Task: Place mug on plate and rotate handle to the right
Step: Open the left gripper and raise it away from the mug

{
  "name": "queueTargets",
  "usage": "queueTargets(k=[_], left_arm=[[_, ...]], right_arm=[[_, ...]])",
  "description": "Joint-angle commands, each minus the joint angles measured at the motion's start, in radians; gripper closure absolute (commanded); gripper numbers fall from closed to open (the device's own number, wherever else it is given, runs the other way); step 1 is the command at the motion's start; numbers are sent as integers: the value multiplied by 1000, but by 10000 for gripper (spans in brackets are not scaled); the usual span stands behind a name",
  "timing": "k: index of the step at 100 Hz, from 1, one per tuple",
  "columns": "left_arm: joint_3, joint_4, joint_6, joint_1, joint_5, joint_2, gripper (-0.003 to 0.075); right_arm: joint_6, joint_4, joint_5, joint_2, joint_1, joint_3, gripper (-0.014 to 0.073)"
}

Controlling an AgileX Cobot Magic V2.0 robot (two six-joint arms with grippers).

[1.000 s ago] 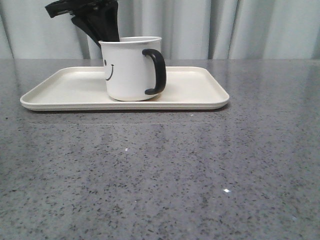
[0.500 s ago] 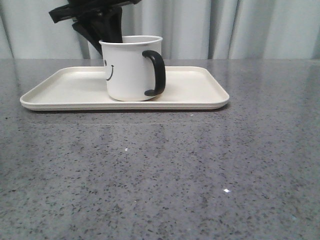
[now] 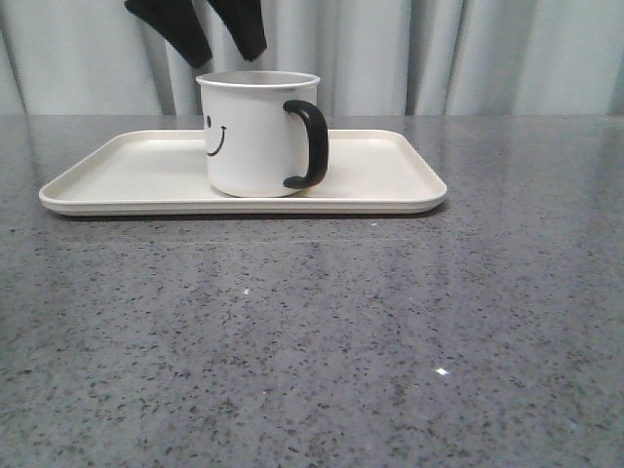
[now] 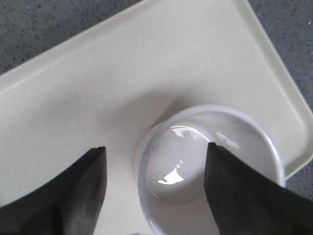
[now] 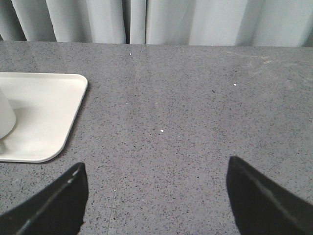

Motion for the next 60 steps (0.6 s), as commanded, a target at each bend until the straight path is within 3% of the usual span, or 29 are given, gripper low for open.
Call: queueTargets(k=[1, 28, 60], left_arm=[[-36, -5, 1, -8, 10, -106, 290], [53, 85, -4, -5, -52, -264, 290], [458, 149, -26, 50, -235, -546, 301]], right_arm=[[-6, -2, -83, 14, -6, -32, 10], [-6, -2, -68, 14, -6, -32, 10], [-6, -2, -63, 14, -6, -32, 10]])
